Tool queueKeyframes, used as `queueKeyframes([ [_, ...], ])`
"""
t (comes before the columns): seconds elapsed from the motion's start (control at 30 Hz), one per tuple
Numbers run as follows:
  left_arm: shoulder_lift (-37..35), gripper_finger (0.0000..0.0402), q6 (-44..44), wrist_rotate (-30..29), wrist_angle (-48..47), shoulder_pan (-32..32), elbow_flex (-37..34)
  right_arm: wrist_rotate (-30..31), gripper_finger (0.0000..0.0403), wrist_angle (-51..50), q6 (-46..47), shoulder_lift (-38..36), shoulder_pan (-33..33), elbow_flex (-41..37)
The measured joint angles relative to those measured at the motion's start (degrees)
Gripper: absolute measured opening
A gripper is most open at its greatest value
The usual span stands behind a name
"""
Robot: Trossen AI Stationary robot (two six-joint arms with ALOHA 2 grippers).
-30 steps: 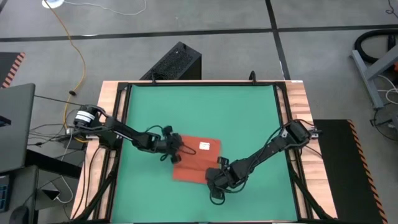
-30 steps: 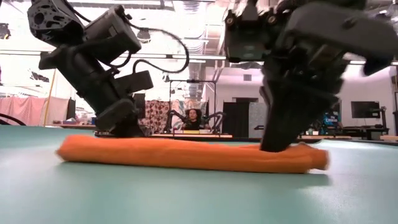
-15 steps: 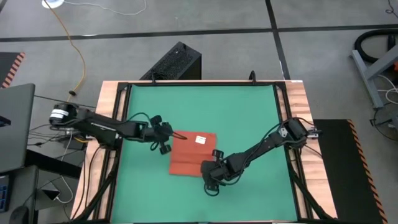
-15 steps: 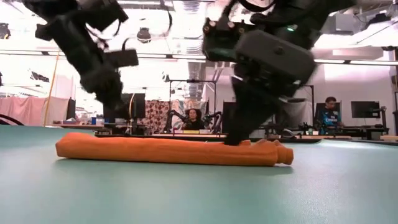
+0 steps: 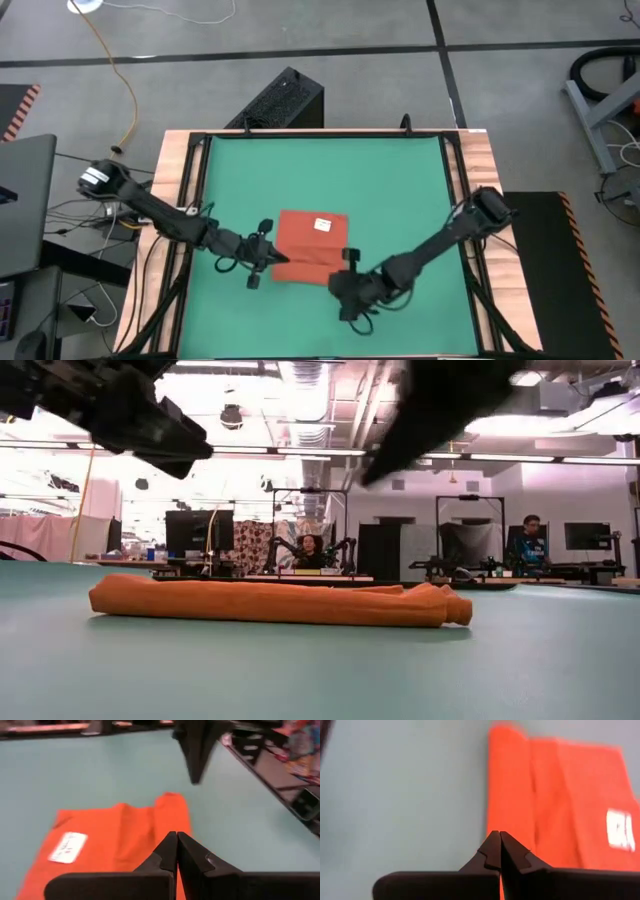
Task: Roll towel
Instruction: Roll the orange towel
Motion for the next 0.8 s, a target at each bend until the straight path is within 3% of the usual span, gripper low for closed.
queueKeyframes([
  [0.1, 1.9, 0.0000, 0.2, 3.6, 1.2, -0.2, -0.2, 2.2, 0.0016, -4.8, 4.7, 0.5, 3.2, -1.3],
  [0.17, 3.5, 0.0000, 0.5, 6.2, 2.2, -0.2, -0.2, 7.1, 0.0019, -5.3, 11.1, 0.8, 5.3, -4.0],
  [0.33, 9.8, 0.0000, 1.0, 7.9, 5.3, -0.2, -0.2, 17.4, 0.0014, 3.0, 16.0, 0.9, 8.0, -9.9],
  [0.57, 18.5, 0.0000, 0.6, 9.2, 12.2, -0.6, -0.1, 17.1, 0.0015, 4.6, 15.8, 0.9, 6.0, -11.8],
  [0.8, 23.1, 0.0000, -3.8, 7.1, 11.9, -0.6, -0.1, 16.6, 0.0015, 12.8, 14.7, 0.9, 4.8, -17.2],
])
